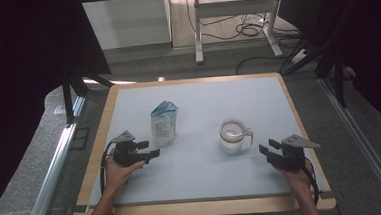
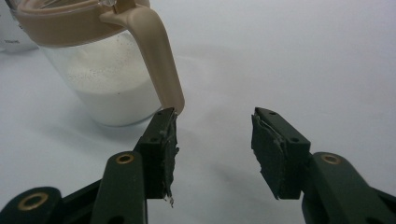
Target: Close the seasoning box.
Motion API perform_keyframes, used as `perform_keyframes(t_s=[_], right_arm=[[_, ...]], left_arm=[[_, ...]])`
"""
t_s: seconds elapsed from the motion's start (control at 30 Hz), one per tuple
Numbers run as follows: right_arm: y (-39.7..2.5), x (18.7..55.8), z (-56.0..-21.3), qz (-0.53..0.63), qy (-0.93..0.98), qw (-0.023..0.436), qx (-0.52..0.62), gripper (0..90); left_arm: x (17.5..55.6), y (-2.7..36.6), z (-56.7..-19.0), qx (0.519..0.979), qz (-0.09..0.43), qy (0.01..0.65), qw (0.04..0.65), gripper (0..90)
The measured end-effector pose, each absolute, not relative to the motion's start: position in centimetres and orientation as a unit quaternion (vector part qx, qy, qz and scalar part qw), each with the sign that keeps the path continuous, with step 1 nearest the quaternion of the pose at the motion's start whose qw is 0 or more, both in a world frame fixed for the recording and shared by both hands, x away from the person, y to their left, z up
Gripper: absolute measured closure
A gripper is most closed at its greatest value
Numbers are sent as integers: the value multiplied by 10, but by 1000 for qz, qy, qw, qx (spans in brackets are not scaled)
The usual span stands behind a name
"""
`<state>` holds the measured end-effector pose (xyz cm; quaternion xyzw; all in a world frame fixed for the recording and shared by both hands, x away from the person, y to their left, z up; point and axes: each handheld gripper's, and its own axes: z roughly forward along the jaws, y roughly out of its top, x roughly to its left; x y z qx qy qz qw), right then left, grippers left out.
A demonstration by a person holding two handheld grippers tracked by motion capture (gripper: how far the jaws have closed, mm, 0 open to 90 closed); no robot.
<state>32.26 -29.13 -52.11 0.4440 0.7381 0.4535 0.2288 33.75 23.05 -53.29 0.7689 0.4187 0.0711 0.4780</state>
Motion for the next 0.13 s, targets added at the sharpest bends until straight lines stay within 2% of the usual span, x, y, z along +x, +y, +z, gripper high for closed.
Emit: perform_keyframes(t_s=[0.13], right_arm=[[-291, 322, -521, 454, 738, 232, 443, 495]], left_arm=[[337, 231, -532, 768, 73, 419, 479, 293]])
